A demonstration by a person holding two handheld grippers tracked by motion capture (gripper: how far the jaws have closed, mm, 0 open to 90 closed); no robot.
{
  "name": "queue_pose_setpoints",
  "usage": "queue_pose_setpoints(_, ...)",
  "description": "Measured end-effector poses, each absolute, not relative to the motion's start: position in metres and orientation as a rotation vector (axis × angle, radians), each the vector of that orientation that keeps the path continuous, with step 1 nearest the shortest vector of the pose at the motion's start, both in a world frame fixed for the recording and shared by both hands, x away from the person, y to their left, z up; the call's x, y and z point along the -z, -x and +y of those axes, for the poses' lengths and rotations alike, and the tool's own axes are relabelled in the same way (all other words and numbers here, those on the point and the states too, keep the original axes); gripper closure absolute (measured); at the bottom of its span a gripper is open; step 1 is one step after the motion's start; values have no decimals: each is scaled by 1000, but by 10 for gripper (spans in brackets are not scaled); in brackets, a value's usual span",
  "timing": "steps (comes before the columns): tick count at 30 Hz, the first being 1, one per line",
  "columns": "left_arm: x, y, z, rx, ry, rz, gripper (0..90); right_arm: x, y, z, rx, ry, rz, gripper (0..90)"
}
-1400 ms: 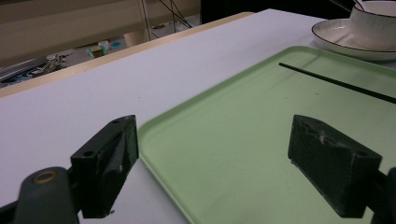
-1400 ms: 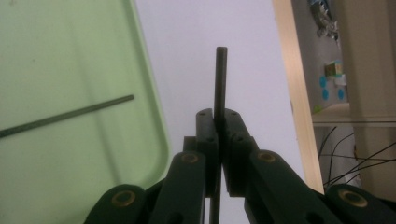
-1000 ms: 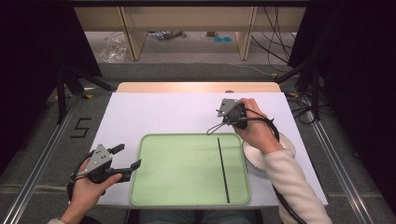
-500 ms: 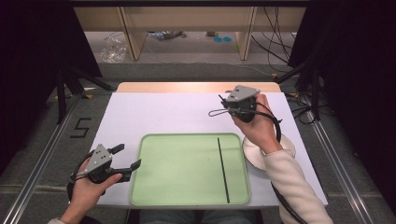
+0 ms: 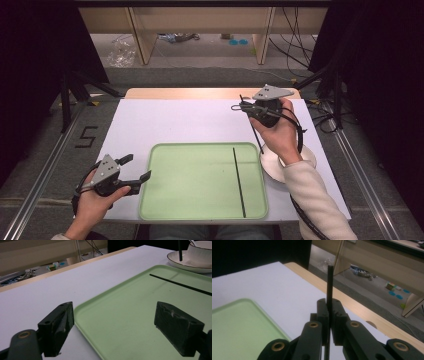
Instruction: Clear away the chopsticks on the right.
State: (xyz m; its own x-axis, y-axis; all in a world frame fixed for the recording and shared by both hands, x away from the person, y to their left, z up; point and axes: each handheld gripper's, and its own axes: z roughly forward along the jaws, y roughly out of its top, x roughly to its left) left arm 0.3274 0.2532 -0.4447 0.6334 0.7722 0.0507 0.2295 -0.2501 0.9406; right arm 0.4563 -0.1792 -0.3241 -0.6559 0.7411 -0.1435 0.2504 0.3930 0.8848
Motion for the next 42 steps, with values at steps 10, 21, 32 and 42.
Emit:
queue_pose_setpoints(10,445,-327,253,-637,-1791,811,160,324,-458,-188,-1296,-1115,2052,879)
queue_pose_setpoints(21,445,-327,253,-639,-1792,810,160,328,-460,-191,-1251,-1409,2078,878)
queue_pose_setpoints(32,445,-327,253,-640,-1792,811,160,340,-465,-191,-1116,-1659,2141,878)
queue_pose_setpoints(42,445,-327,253,-642,-1795,807,160,354,-468,-184,-947,-1902,2195,878)
